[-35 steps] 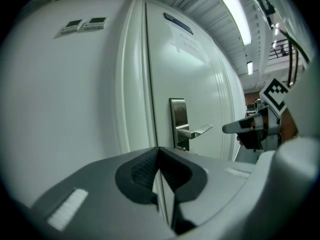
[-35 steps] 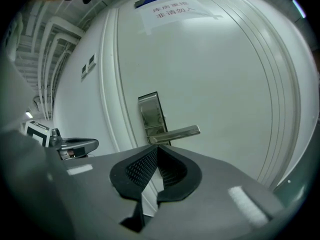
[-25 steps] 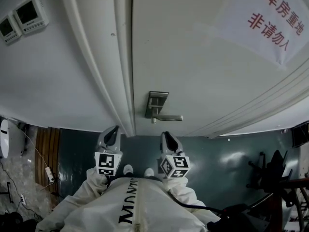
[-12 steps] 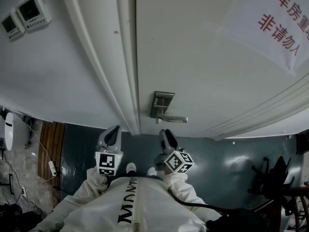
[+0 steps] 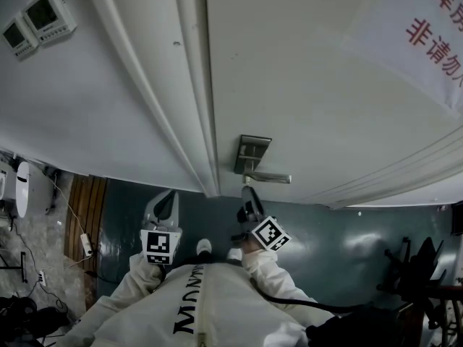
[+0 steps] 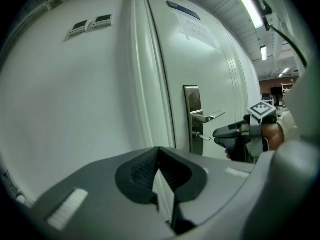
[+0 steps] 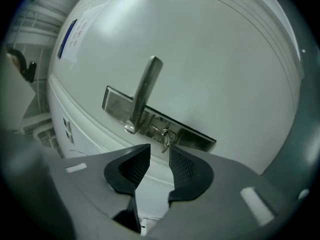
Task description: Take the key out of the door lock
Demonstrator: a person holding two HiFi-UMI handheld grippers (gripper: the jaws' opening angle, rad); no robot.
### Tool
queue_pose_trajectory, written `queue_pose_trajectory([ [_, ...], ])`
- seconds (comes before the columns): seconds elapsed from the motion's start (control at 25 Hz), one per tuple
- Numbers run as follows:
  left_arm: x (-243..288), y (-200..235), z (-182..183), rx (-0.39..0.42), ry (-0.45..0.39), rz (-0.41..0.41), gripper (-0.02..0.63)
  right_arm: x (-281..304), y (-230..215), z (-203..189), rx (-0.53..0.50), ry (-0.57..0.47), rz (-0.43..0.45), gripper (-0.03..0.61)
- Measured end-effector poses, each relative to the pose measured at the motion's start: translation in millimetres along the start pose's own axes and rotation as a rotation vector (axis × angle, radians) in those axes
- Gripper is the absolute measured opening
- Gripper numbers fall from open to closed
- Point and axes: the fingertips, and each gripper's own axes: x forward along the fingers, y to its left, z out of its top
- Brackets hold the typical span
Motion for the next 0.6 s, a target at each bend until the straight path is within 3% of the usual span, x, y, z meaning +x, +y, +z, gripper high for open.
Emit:
queue_pose_trajectory([
  [0.2,-1.7,3.9,-3.0,0.001,0.011,0.010,0.000,6.1,-18.3,6.1,0.221,-0.055,0.005,0.098],
  [0.6,0.8,3.7,-8.3,-0.003,0.029,0.012,0.000,25.4,-27.8,11.8,0.327,-0.083,0.005,0.098],
])
